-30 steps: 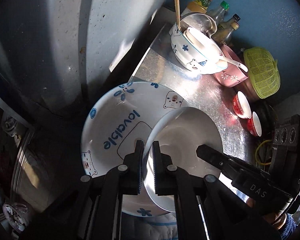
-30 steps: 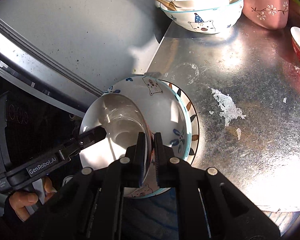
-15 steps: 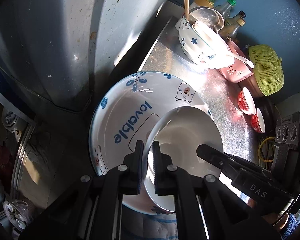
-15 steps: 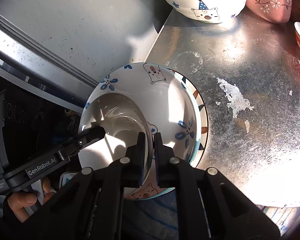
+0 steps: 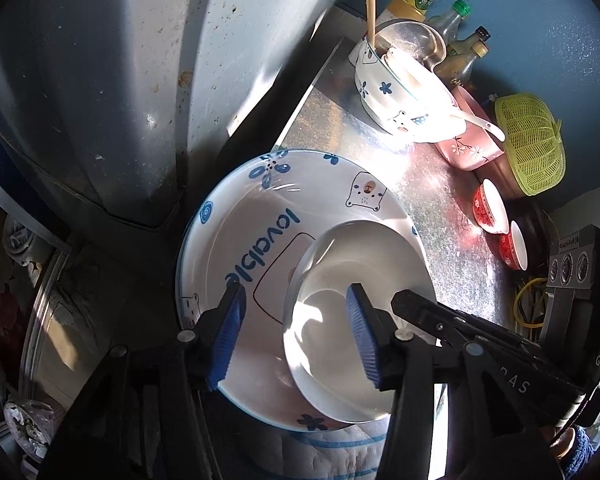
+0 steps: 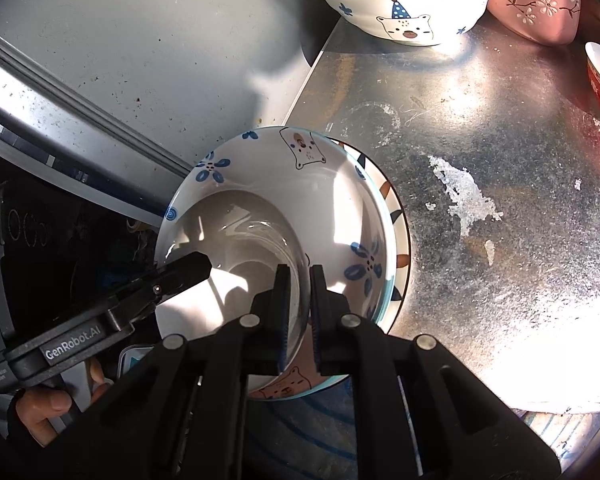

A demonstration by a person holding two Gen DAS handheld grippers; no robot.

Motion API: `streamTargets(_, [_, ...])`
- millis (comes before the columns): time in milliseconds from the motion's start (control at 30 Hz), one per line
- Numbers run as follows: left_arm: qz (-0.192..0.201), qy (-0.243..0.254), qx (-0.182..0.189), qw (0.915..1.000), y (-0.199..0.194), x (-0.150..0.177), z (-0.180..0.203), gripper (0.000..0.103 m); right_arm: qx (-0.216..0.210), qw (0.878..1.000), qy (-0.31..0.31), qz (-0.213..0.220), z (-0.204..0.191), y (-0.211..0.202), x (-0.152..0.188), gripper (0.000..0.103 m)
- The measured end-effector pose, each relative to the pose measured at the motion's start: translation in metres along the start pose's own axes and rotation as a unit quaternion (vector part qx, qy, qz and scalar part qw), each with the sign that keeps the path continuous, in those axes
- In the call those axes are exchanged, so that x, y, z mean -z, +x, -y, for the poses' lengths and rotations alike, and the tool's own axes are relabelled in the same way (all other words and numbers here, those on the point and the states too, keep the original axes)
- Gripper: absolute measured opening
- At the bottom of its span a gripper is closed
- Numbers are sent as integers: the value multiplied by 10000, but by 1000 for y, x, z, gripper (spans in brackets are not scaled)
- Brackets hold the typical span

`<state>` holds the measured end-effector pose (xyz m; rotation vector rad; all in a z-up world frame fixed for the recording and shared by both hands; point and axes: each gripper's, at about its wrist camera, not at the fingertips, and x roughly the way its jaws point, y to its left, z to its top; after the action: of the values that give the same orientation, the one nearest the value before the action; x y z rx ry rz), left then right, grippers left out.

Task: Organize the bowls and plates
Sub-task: 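Lower the white bowl into the top bear plate and open the right gripper, then withdraw the right gripper toward the remaining red-rimmed bowls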

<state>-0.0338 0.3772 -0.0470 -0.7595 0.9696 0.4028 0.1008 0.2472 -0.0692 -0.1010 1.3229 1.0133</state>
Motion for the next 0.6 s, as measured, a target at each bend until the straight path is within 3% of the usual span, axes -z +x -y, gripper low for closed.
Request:
streamTargets(100, [63, 0, -32, 10000, -4, -2, 0, 65, -21, 10000, -12, 30, 1, -4, -2, 10])
streamTargets(200, [103, -14, -78, 9999, -7, -3, 0, 77, -14, 10000, -18, 85, 4, -11, -4, 11])
streamTargets(300, [156, 4, -134, 9998, -12, -4, 2, 79, 86, 9997, -67, 199, 6, -22, -5, 11])
streamTargets(367, [194, 5, -169, 9997, -15, -3, 2, 89, 171, 9995, -86, 262, 9, -29, -6, 18])
streamTargets(400, [227, 3, -190, 9996, -17, -3, 3, 92, 217, 9992, -66, 334, 9, -33, -6, 41])
streamTargets(433, [264, -1, -220, 9994, -19, -2, 3, 94, 219, 9988, -16, 435, 12, -37, -6, 75])
streamTargets(500, [302, -16, -301, 9991, -22, -1, 3, 98, 209, 9976, 105, 657, 20, -49, -5, 103])
streamTargets(600, [394, -39, -511, 9979, -25, 0, 4, 102, 235, 9971, 155, 705, 28, -57, -6, 103])
